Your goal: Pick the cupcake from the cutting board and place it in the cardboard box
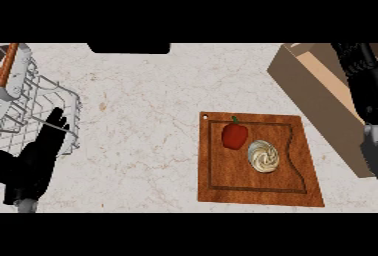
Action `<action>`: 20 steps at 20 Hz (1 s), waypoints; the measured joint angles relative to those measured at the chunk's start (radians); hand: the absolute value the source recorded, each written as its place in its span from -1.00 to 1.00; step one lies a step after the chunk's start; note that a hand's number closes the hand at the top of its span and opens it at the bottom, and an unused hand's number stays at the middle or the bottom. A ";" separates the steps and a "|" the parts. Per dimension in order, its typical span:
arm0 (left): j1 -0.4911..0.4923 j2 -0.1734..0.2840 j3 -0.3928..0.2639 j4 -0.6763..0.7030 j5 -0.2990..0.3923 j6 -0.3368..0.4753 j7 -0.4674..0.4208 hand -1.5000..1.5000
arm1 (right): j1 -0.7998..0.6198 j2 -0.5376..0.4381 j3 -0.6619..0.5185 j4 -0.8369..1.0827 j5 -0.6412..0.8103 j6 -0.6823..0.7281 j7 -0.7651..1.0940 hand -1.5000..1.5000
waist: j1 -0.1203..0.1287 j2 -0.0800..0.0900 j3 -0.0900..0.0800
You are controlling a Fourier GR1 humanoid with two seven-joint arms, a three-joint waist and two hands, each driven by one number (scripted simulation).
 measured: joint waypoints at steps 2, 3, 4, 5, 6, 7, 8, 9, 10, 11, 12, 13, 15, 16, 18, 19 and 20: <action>-0.001 -0.006 0.013 0.010 -0.003 -0.027 -0.028 0.00 | 0.023 0.005 -0.009 -0.040 -0.012 0.003 0.040 -1.00 | -0.003 -0.009 0.004; -0.002 -0.002 0.012 0.016 -0.010 -0.038 -0.027 0.00 | 0.054 0.017 -0.005 -0.070 -0.020 -0.003 0.056 -1.00 | -0.006 -0.013 0.007; 0.000 -0.004 0.019 0.008 -0.008 -0.040 -0.031 0.00 | 0.086 0.026 -0.005 -0.100 -0.033 -0.005 0.073 -1.00 | -0.008 -0.017 0.009; -0.001 -0.002 0.033 -0.001 0.013 -0.054 -0.020 0.00 | 0.110 0.030 -0.013 -0.127 -0.049 -0.007 0.094 -1.00 | -0.010 -0.020 0.010; -0.001 -0.005 0.046 0.004 0.031 -0.064 -0.015 0.00 | 0.144 0.033 -0.021 -0.153 -0.072 0.000 0.106 -1.00 | -0.013 -0.022 0.011; 0.014 -0.009 0.053 -0.003 0.044 -0.067 -0.020 0.00 | 0.163 -0.008 -0.032 -0.146 -0.014 -0.029 0.105 -1.00 | -0.022 -0.026 0.009; 0.028 -0.010 0.059 -0.007 0.056 -0.072 -0.018 0.00 | 0.178 -0.002 -0.055 -0.150 0.015 -0.087 0.094 -1.00 | -0.027 -0.028 0.010; 0.044 -0.015 0.066 -0.006 0.066 -0.079 -0.030 0.00 | 0.201 0.016 -0.073 -0.167 0.037 -0.138 0.066 -1.00 | -0.032 -0.030 0.011; 0.056 -0.011 0.076 -0.003 0.082 -0.094 -0.031 0.00 | 0.230 0.038 -0.082 -0.196 0.053 -0.177 0.034 -1.00 | -0.036 -0.032 0.012; 0.065 -0.011 0.082 -0.005 0.093 -0.106 -0.033 0.00 | 0.266 0.058 -0.086 -0.235 0.068 -0.204 -0.002 -1.00 | -0.036 -0.032 0.012; 0.070 -0.010 0.085 -0.007 0.102 -0.117 -0.028 0.00 | 0.305 0.075 -0.078 -0.276 0.089 -0.224 -0.040 -1.00 | -0.036 -0.032 0.012; 0.072 -0.006 0.094 -0.011 0.117 -0.130 -0.020 0.00 | 0.350 0.082 -0.075 -0.320 0.102 -0.227 -0.079 -1.00 | -0.036 -0.032 0.012; 0.066 -0.004 0.103 -0.005 0.134 -0.157 -0.012 0.00 | 0.415 0.099 -0.035 -0.406 0.161 -0.253 -0.117 -1.00 | -0.032 -0.030 0.012; 0.062 -0.007 0.104 -0.001 0.136 -0.167 -0.015 0.00 | 0.439 0.091 -0.016 -0.449 0.189 -0.254 -0.115 -1.00 | -0.030 -0.030 0.013; 0.060 -0.006 0.110 -0.003 0.142 -0.178 -0.005 0.00 | 0.504 0.053 0.013 -0.525 0.239 -0.238 -0.080 -1.00 | -0.028 -0.030 0.012; 0.062 -0.003 0.112 -0.011 0.146 -0.182 0.001 0.00 | 0.529 0.021 0.028 -0.550 0.269 -0.223 -0.047 -1.00 | -0.027 -0.029 0.010; 0.062 -0.004 0.112 -0.014 0.147 -0.180 0.007 0.00 | 0.546 -0.014 0.042 -0.561 0.302 -0.205 -0.010 -1.00 | -0.025 -0.029 0.010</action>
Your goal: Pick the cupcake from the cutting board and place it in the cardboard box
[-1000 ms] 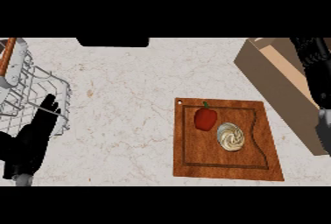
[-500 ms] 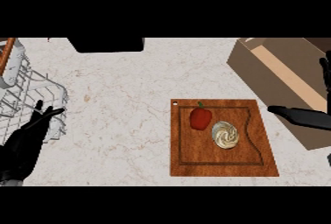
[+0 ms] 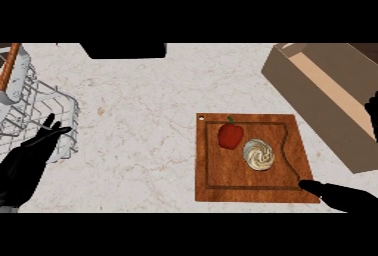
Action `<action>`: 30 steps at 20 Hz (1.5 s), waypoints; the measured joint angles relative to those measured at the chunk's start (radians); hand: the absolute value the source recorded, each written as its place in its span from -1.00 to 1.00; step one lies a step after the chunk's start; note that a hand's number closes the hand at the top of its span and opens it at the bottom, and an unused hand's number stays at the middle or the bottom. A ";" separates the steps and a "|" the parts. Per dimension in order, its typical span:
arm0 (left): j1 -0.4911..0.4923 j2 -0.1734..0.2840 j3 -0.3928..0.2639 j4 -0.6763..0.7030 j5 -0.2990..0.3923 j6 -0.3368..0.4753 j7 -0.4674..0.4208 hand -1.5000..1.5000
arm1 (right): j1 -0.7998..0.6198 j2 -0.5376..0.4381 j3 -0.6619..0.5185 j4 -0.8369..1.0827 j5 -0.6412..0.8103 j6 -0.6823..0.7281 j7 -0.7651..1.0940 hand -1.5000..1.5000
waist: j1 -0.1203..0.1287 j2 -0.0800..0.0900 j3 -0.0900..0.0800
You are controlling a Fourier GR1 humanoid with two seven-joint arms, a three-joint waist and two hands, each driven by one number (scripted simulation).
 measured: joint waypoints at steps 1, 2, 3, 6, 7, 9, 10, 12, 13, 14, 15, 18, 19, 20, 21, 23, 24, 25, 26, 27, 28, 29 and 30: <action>-0.001 0.000 0.002 0.000 0.002 -0.004 0.000 0.00 | 0.013 -0.037 0.011 -0.013 0.036 0.016 0.042 -1.00 | 0.001 0.001 -0.001; -0.002 -0.001 0.002 0.000 -0.001 -0.001 0.000 0.00 | 0.018 -0.079 0.014 -0.023 0.064 0.040 0.087 -1.00 | 0.002 0.002 -0.002; -0.004 -0.003 0.001 -0.003 -0.002 0.001 0.002 0.00 | 0.023 -0.116 0.021 -0.034 0.096 0.059 0.140 -1.00 | 0.004 0.003 -0.003; -0.013 0.000 0.000 -0.002 0.001 -0.011 0.010 0.00 | 0.026 -0.215 0.052 -0.080 0.172 0.138 0.303 -1.00 | 0.011 0.005 -0.005; -0.019 0.000 -0.002 -0.004 0.002 -0.011 0.019 0.00 | 0.014 -0.242 0.061 -0.095 0.189 0.167 0.365 -1.00 | 0.017 0.007 -0.006; -0.032 0.004 -0.003 0.001 0.007 -0.027 0.028 0.00 | -0.014 -0.283 0.090 -0.125 0.213 0.230 0.490 -1.00 | 0.026 0.010 -0.006; -0.038 -0.002 -0.007 0.001 0.003 -0.025 0.027 0.00 | -0.031 -0.293 0.114 -0.136 0.224 0.258 0.551 -1.00 | 0.032 0.011 -0.006; -0.048 -0.013 -0.010 0.010 -0.004 -0.030 0.015 0.00 | -0.079 -0.307 0.152 -0.161 0.220 0.326 0.676 -1.00 | 0.041 0.012 -0.004; -0.054 -0.014 -0.010 0.013 -0.003 -0.032 0.021 0.00 | -0.110 -0.310 0.167 -0.167 0.211 0.358 0.738 -1.00 | 0.045 0.013 -0.004; -0.062 -0.013 -0.009 0.014 0.001 -0.035 0.033 0.00 | -0.146 -0.304 0.185 -0.165 0.204 0.387 0.795 -1.00 | 0.049 0.014 -0.005; -0.064 -0.018 -0.010 0.016 -0.002 -0.035 0.033 0.00 | -0.181 -0.296 0.204 -0.169 0.191 0.416 0.855 -1.00 | 0.052 0.014 -0.004; -0.071 -0.018 -0.005 0.016 0.000 -0.038 0.056 0.00 | -0.286 -0.250 0.242 -0.148 0.137 0.484 0.996 -1.00 | 0.055 0.014 -0.003; -0.073 -0.023 -0.004 0.020 -0.007 -0.034 0.053 0.00 | -0.321 -0.231 0.257 -0.146 0.121 0.499 1.037 -1.00 | 0.055 0.013 -0.003; -0.072 -0.029 -0.002 0.022 -0.012 -0.031 0.047 0.00 | -0.347 -0.207 0.276 -0.137 0.113 0.505 1.062 -1.00 | 0.055 0.012 -0.002; -0.067 -0.028 0.000 0.017 -0.015 -0.036 0.048 0.00 | -0.361 -0.195 0.281 -0.123 0.103 0.511 1.070 -1.00 | 0.052 0.011 -0.002; -0.064 -0.034 0.008 0.023 -0.021 -0.041 0.042 0.00 | -0.388 -0.165 0.308 -0.102 0.102 0.518 1.092 -1.00 | 0.048 0.010 -0.001; -0.063 -0.037 0.011 0.025 -0.028 -0.040 0.037 0.00 | -0.399 -0.155 0.312 -0.092 0.096 0.521 1.102 -1.00 | 0.046 0.009 0.000; -0.056 -0.039 0.015 0.016 -0.029 -0.040 0.038 0.00 | -0.392 -0.148 0.323 -0.091 0.100 0.521 1.108 -1.00 | 0.043 0.009 0.000; -0.054 -0.041 0.018 0.014 -0.029 -0.042 0.041 0.00 | -0.404 -0.140 0.327 -0.081 0.092 0.526 1.116 -1.00 | 0.042 0.008 0.000; -0.056 -0.046 0.021 0.017 -0.035 -0.039 0.042 0.00 | -0.415 -0.129 0.337 -0.071 0.094 0.528 1.121 -1.00 | 0.041 0.008 0.001; -0.052 -0.046 0.023 0.011 -0.036 -0.041 0.048 0.00 | -0.412 -0.130 0.338 -0.059 0.094 0.533 1.115 -1.00 | 0.039 0.008 0.000; -0.052 -0.046 0.030 0.016 -0.032 -0.054 0.046 0.00 | -0.419 -0.122 0.341 -0.047 0.095 0.536 1.116 -1.00 | 0.038 0.008 0.001; -0.047 -0.052 0.032 0.012 -0.036 -0.057 0.042 0.00 | -0.423 -0.120 0.338 -0.041 0.087 0.542 1.117 -1.00 | 0.037 0.008 0.001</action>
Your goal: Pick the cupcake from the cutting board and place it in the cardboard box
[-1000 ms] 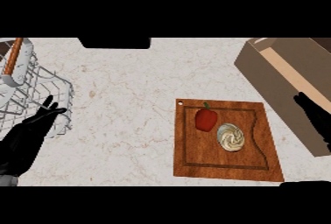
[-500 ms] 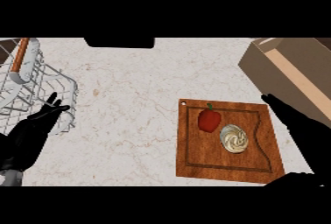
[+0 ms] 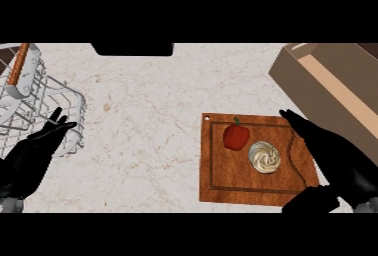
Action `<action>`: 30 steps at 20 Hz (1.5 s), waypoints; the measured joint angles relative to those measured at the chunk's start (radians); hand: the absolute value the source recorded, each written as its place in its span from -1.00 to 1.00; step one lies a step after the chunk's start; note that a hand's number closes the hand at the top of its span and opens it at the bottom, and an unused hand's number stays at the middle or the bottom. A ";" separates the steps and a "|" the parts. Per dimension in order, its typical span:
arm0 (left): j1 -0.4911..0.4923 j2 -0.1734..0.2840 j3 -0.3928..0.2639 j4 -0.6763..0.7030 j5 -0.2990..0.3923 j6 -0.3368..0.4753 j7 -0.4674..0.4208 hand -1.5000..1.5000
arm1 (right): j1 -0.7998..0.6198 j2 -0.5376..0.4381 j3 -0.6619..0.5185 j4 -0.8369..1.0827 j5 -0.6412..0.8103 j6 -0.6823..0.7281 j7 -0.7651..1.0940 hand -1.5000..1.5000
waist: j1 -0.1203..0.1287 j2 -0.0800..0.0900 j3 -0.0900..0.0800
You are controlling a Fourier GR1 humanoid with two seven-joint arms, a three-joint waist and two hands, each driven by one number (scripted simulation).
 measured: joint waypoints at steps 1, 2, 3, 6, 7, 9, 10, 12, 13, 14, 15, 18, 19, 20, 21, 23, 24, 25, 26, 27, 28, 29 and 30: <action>0.001 -0.003 0.004 0.002 -0.004 -0.001 -0.004 0.00 | -0.004 0.005 0.003 0.006 -0.003 0.003 0.004 -1.00 | -0.001 0.000 0.000; 0.001 -0.006 0.010 0.006 -0.002 -0.011 -0.006 0.00 | -0.003 0.006 0.000 0.028 0.001 0.009 -0.010 -1.00 | -0.002 0.000 0.000; -0.003 -0.012 0.012 0.010 -0.012 -0.002 -0.003 0.00 | 0.000 0.006 -0.004 0.031 0.000 0.014 -0.016 -1.00 | -0.002 -0.001 0.001; -0.004 -0.019 0.029 0.014 -0.014 -0.019 0.010 0.00 | 0.008 0.031 0.001 0.033 0.025 0.020 -0.020 -1.00 | -0.004 -0.002 0.001; -0.005 -0.024 0.034 0.015 -0.020 -0.019 0.012 0.00 | 0.010 0.039 0.004 0.036 0.035 0.024 -0.025 -1.00 | -0.004 -0.002 0.001; -0.003 -0.031 0.041 0.013 -0.026 -0.032 0.015 0.00 | 0.013 0.064 0.011 0.028 0.063 0.025 -0.024 -1.00 | -0.006 -0.002 0.001; -0.004 -0.039 0.044 0.012 -0.035 -0.029 0.013 0.00 | 0.004 0.080 0.017 0.042 0.077 0.027 -0.028 -1.00 | -0.005 -0.002 0.001; -0.018 -0.041 0.061 0.040 -0.037 -0.050 0.008 0.00 | -0.009 0.102 0.016 0.067 0.100 0.033 -0.039 -1.00 | -0.005 -0.002 0.002; -0.021 -0.041 0.067 0.046 -0.037 -0.062 0.008 0.00 | -0.019 0.111 0.013 0.078 0.106 0.039 -0.042 -1.00 | -0.004 -0.002 0.001; -0.015 -0.047 0.069 0.040 -0.043 -0.064 0.007 0.00 | -0.019 0.114 0.007 0.076 0.115 0.044 -0.046 -1.00 | -0.005 -0.002 0.002; -0.024 -0.048 0.075 0.046 -0.045 -0.068 0.011 0.00 | -0.021 0.126 0.020 0.089 0.138 0.045 -0.050 -1.00 | -0.005 -0.002 0.001; -0.009 -0.062 0.074 0.019 -0.057 -0.069 0.019 0.00 | -0.029 0.151 0.035 0.116 0.170 0.056 -0.050 -1.00 | -0.004 -0.002 0.001; -0.008 -0.068 0.075 0.021 -0.063 -0.073 0.009 0.00 | -0.028 0.153 0.037 0.122 0.174 0.063 -0.052 -1.00 | -0.004 -0.002 0.002; -0.013 -0.070 0.082 0.029 -0.066 -0.075 0.010 0.00 | -0.037 0.165 0.039 0.129 0.182 0.067 -0.048 -1.00 | -0.004 -0.002 0.002; -0.013 -0.077 0.085 0.030 -0.072 -0.071 0.009 0.00 | -0.028 0.167 0.039 0.142 0.194 0.070 -0.058 -1.00 | -0.004 -0.003 0.002; -0.013 -0.082 0.092 0.030 -0.078 -0.077 0.010 0.00 | -0.038 0.183 0.037 0.155 0.198 0.082 -0.054 -1.00 | -0.005 -0.002 0.002; -0.009 -0.085 0.094 0.027 -0.080 -0.083 0.006 0.00 | -0.050 0.193 0.033 0.174 0.201 0.089 -0.054 -1.00 | -0.004 -0.002 0.002; -0.008 -0.086 0.098 0.026 -0.080 -0.089 0.010 0.00 | -0.051 0.198 0.031 0.179 0.205 0.094 -0.054 -1.00 | -0.005 -0.002 0.002; -0.008 -0.085 0.103 0.026 -0.079 -0.092 0.021 0.00 | -0.051 0.204 0.029 0.186 0.209 0.099 -0.054 -1.00 | -0.005 -0.002 0.002; -0.011 -0.081 0.110 0.030 -0.073 -0.103 0.030 0.00 | -0.056 0.216 0.032 0.193 0.215 0.102 -0.050 -1.00 | -0.005 -0.002 0.001; -0.012 -0.087 0.112 0.030 -0.082 -0.092 0.033 0.00 | -0.054 0.223 0.035 0.197 0.222 0.106 -0.048 -1.00 | -0.005 -0.002 0.002; -0.004 -0.090 0.113 0.021 -0.085 -0.097 0.029 0.00 | -0.056 0.231 0.038 0.212 0.234 0.108 -0.049 -1.00 | -0.005 -0.002 0.002; -0.009 -0.092 0.117 0.025 -0.084 -0.101 0.032 0.00 | -0.061 0.238 0.034 0.227 0.238 0.113 -0.051 -1.00 | -0.005 -0.002 0.002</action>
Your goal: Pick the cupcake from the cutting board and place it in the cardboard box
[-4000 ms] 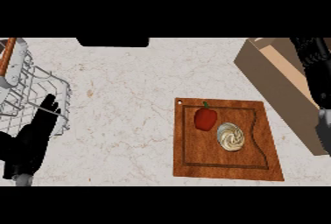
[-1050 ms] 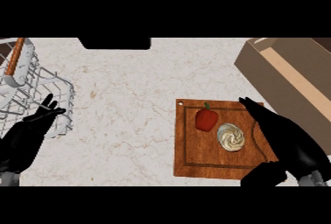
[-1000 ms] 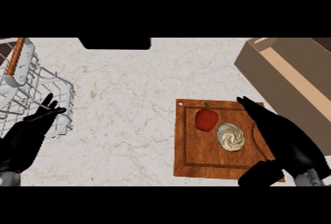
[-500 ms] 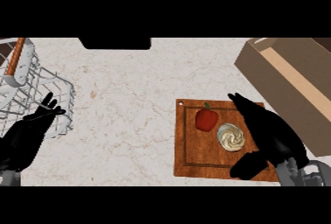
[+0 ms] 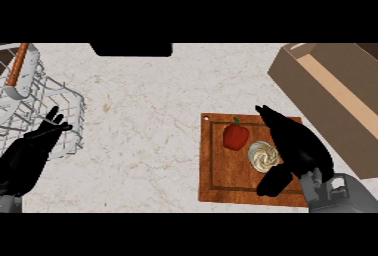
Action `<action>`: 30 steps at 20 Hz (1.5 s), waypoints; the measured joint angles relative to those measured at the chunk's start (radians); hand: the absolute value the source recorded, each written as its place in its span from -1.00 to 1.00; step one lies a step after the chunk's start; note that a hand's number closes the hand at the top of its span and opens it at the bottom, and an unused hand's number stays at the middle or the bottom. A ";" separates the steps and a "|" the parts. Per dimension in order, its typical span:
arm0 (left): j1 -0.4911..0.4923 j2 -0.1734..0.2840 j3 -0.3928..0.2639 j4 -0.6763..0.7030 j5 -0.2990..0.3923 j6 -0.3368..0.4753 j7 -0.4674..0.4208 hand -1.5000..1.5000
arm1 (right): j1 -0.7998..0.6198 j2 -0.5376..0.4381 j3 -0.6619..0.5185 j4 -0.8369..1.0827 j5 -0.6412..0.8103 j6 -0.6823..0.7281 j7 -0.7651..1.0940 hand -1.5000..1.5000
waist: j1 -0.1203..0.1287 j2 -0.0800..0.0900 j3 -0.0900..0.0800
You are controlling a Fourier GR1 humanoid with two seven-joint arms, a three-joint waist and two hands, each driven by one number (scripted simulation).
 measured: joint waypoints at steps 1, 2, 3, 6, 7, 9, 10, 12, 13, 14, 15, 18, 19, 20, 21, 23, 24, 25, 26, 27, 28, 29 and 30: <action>0.007 -0.004 0.000 -0.010 -0.005 0.002 0.003 0.00 | 0.001 0.009 0.002 0.015 0.012 0.002 -0.004 -1.00 | 0.001 0.000 0.000; 0.006 -0.003 0.004 -0.011 -0.003 -0.002 0.013 0.00 | 0.002 0.013 -0.001 0.018 0.017 0.006 -0.003 -1.00 | 0.000 0.001 -0.001; 0.010 -0.008 0.004 -0.017 -0.009 -0.001 0.014 0.00 | 0.006 0.021 0.001 0.030 0.029 0.008 -0.006 -1.00 | 0.000 0.000 -0.001; 0.015 -0.023 0.007 -0.035 -0.028 0.016 0.027 0.00 | 0.012 0.029 -0.007 0.053 0.045 0.024 -0.020 -1.00 | 0.001 0.000 0.000; 0.019 -0.030 0.006 -0.043 -0.035 0.020 0.029 0.00 | 0.016 0.033 -0.007 0.064 0.057 0.027 -0.025 -1.00 | 0.001 -0.001 0.000; 0.015 -0.033 0.013 -0.042 -0.042 0.023 0.041 0.00 | 0.025 0.038 -0.014 0.065 0.061 0.040 -0.031 -1.00 | 0.000 -0.001 -0.001; 0.011 -0.030 0.020 -0.036 -0.040 0.013 0.046 0.00 | 0.031 0.046 -0.012 0.070 0.072 0.041 -0.033 -1.00 | 0.000 -0.001 -0.001; 0.017 -0.043 0.017 -0.050 -0.057 0.024 0.045 0.00 | 0.037 0.053 -0.017 0.068 0.072 0.053 -0.032 -1.00 | 0.000 -0.001 -0.001; 0.022 -0.048 0.013 -0.061 -0.066 0.030 0.052 0.00 | 0.042 0.055 -0.021 0.064 0.072 0.059 -0.034 -1.00 | 0.000 -0.001 -0.001; 0.016 -0.047 0.019 -0.055 -0.064 0.025 0.057 0.00 | 0.035 0.061 -0.022 0.096 0.079 0.063 -0.047 -1.00 | 0.001 -0.001 -0.001; 0.019 -0.057 0.016 -0.058 -0.070 0.025 0.048 0.00 | 0.041 0.070 -0.015 0.101 0.091 0.063 -0.047 -1.00 | 0.001 -0.001 0.000; 0.013 -0.061 0.035 -0.040 -0.065 -0.006 0.029 0.00 | 0.071 0.087 -0.010 0.110 0.119 0.068 -0.059 -1.00 | -0.001 -0.001 0.001; 0.010 -0.065 0.040 -0.025 -0.068 -0.014 0.013 0.00 | 0.067 0.094 -0.016 0.120 0.122 0.073 -0.060 -1.00 | -0.001 -0.002 0.001; 0.012 -0.066 0.043 -0.026 -0.070 -0.021 0.011 0.00 | 0.069 0.099 -0.021 0.121 0.124 0.078 -0.060 -1.00 | -0.001 -0.002 0.001; 0.012 -0.066 0.045 -0.037 -0.070 -0.022 0.028 0.00 | 0.073 0.098 -0.030 0.131 0.128 0.084 -0.069 -1.00 | -0.001 -0.001 0.001; 0.008 -0.068 0.058 -0.023 -0.071 -0.040 0.019 0.00 | 0.074 0.119 -0.034 0.151 0.148 0.087 -0.075 -1.00 | 0.000 -0.002 0.001; 0.013 -0.068 0.060 -0.037 -0.069 -0.047 0.025 0.00 | 0.092 0.117 -0.031 0.145 0.158 0.089 -0.080 -1.00 | -0.001 -0.001 0.001; 0.008 -0.070 0.068 -0.030 -0.079 -0.040 0.029 0.00 | 0.097 0.126 -0.030 0.143 0.170 0.090 -0.081 -1.00 | -0.001 -0.002 0.001; 0.013 -0.077 0.065 -0.042 -0.086 -0.037 0.033 0.00 | 0.101 0.130 -0.032 0.161 0.185 0.089 -0.091 -1.00 | 0.000 -0.002 0.001; 0.010 -0.079 0.073 -0.037 -0.087 -0.038 0.036 0.00 | 0.103 0.133 -0.040 0.174 0.194 0.089 -0.100 -1.00 | 0.000 -0.002 0.001; 0.013 -0.091 0.070 -0.044 -0.096 -0.030 0.037 0.00 | 0.101 0.140 -0.045 0.171 0.200 0.092 -0.102 -1.00 | 0.001 -0.002 0.001; 0.008 -0.092 0.077 -0.037 -0.099 -0.030 0.039 0.00 | 0.103 0.137 -0.055 0.179 0.204 0.098 -0.113 -1.00 | 0.001 -0.002 0.001; 0.001 -0.085 0.087 -0.025 -0.091 -0.049 0.040 0.00 | 0.101 0.143 -0.060 0.187 0.211 0.100 -0.118 1.00 | 0.001 -0.002 0.000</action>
